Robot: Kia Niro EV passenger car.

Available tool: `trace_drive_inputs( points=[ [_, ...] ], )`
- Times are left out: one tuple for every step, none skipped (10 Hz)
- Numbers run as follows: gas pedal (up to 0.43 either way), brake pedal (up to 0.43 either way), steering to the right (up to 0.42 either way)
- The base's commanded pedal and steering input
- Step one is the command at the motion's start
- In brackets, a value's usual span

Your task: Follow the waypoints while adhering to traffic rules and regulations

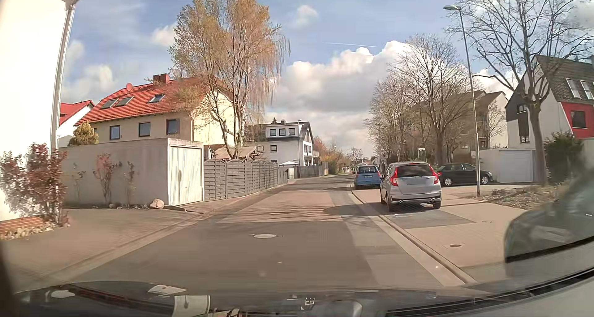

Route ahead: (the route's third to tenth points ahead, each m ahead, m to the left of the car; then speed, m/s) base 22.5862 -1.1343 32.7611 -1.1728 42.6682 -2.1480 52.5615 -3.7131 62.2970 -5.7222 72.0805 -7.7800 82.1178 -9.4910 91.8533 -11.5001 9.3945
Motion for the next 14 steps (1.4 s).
trace_drive_inputs(
  points=[
    [0.15,0.0,0.0],
    [0.15,0.0,0.002],
    [0.15,0.0,0.003],
    [0.15,0.0,0.004],
    [0.15,0.0,0.004],
    [0.15,0.0,0.004],
    [0.15,0.0,0.004],
    [0.15,0.0,0.006],
    [0.15,0.0,0.004],
    [0.15,0.0,0.005],
    [0.15,0.0,0.005],
    [0.138,0.0,0.007],
    [0.138,0.0,0.006],
    [0.138,0.0,0.008]
  ],
)
